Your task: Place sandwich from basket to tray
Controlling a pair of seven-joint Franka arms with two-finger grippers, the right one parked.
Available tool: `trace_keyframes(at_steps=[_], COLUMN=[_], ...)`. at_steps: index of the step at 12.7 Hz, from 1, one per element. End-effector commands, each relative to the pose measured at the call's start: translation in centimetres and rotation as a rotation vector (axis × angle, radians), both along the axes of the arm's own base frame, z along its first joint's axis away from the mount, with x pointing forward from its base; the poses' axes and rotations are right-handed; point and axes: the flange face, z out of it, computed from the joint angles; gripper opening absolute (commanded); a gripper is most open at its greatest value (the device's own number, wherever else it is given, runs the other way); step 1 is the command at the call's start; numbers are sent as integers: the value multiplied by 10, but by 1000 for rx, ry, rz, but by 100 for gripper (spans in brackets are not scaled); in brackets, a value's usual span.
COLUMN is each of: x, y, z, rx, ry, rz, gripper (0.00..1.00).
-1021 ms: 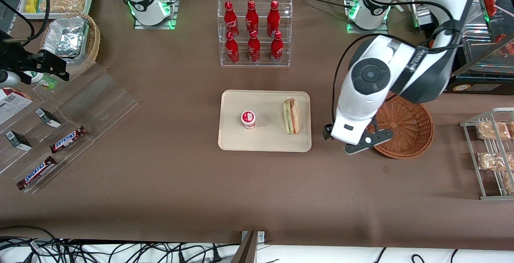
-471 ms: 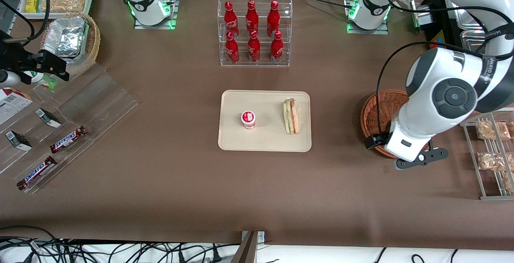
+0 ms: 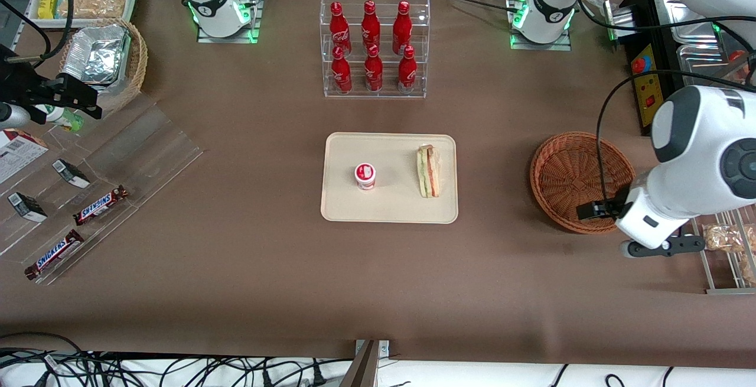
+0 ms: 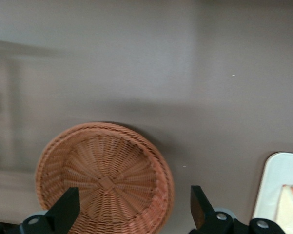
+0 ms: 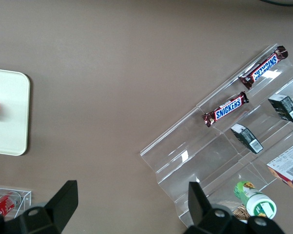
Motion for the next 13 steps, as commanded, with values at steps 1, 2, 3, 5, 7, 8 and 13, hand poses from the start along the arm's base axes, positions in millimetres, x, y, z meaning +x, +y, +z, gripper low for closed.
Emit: trace_keyframes(at_steps=[1,2,3,5,7,8,13], x=[-5,-7,-7,-9,-11,-12,-12], y=[4,7,12,17,21,23,23], z=[9,8,7,4,3,3,11], rx=[-13,-27,-60,-82,-120,-141,-128], ry=[25,45,50,63,77,87,78], rz=[-108,-149,-172,-207,-274,-285,-287], gripper=[100,100,100,100,100,100,100])
